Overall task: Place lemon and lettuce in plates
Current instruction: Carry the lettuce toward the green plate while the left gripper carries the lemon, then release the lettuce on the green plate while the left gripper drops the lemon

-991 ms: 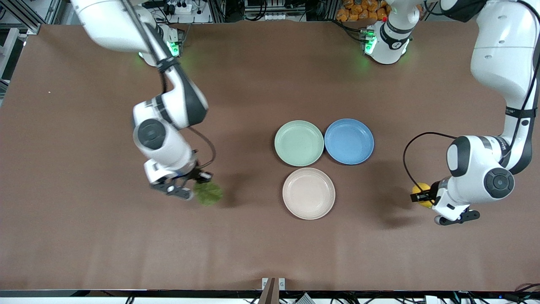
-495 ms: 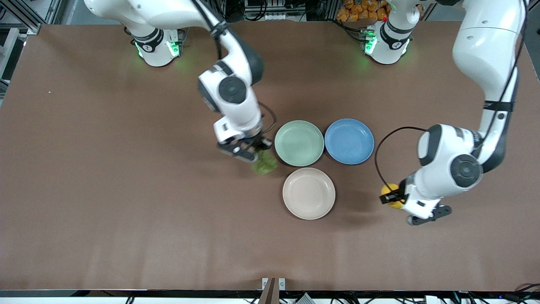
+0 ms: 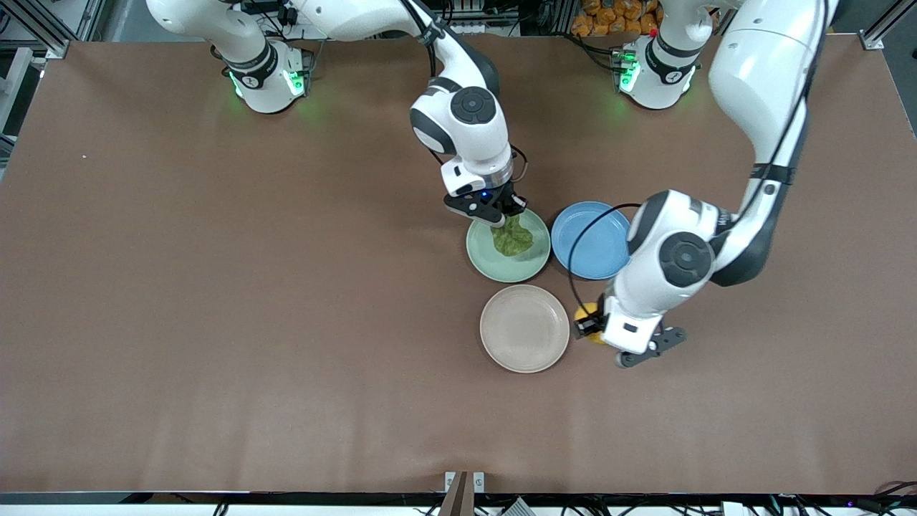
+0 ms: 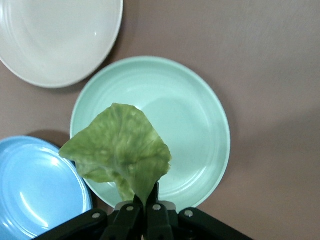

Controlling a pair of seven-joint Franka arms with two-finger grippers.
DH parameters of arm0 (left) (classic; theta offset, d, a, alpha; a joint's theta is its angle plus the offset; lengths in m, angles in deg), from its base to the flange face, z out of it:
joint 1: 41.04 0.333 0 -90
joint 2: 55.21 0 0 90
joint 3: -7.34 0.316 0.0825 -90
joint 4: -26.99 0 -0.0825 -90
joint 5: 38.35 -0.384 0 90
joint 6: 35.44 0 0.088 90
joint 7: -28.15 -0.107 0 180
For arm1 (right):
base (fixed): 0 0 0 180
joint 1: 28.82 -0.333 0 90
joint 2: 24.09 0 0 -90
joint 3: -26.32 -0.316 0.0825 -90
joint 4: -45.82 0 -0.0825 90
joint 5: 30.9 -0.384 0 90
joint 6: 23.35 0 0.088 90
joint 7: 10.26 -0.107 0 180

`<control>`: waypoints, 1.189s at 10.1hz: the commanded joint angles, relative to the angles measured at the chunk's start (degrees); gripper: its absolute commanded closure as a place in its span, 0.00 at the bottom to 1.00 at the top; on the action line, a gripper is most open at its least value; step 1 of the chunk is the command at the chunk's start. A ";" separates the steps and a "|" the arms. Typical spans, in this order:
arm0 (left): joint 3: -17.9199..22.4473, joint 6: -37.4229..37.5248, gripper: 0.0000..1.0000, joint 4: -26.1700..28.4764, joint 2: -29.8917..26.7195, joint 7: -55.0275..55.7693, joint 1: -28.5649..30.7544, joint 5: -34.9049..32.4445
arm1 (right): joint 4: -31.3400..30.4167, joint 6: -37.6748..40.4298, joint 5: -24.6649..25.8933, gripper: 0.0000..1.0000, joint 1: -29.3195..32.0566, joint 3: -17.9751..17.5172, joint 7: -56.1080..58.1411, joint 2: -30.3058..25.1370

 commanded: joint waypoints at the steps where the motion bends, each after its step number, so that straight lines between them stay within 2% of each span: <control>1: 0.59 -6.12 1.00 -0.39 2.33 2.66 -1.92 0.65 | 1.48 -2.46 0.44 0.99 -1.75 0.66 -0.81 2.83; 2: 0.59 -10.50 1.00 -0.31 4.43 2.93 -2.72 0.74 | 1.48 -3.35 0.70 0.61 -1.76 0.66 -0.81 3.11; 3: 0.59 -14.11 1.00 -0.30 6.28 2.93 -3.68 0.74 | 1.39 -3.36 1.23 0.01 -1.84 1.01 -0.81 3.11; 5: 0.59 -16.51 1.00 -0.13 8.31 3.54 -4.74 0.74 | 1.65 -3.27 2.82 0.00 -1.32 1.63 -0.81 2.06; 6: 0.59 -16.61 0.97 -0.13 8.93 3.81 -5.35 0.82 | 1.83 -3.09 2.90 0.00 -0.97 1.80 -0.63 1.27; 7: 0.68 -16.52 0.09 0.05 9.02 3.81 -5.36 0.22 | 1.74 -2.13 2.82 0.00 -0.71 3.11 -0.02 -1.35; 8: 0.85 -16.52 0.00 0.22 8.76 3.98 -6.32 -0.14 | 1.66 1.53 2.73 0.00 0.08 4.08 1.38 -4.51; 11: 1.38 -15.12 0.00 0.66 6.84 4.16 -5.10 -0.14 | 1.83 16.46 2.20 0.00 4.21 4.00 13.58 -13.74; 12: 2.95 -12.24 0.00 0.84 5.17 4.16 -3.62 -0.23 | 1.83 21.21 2.03 0.00 5.61 4.00 17.35 -17.16</control>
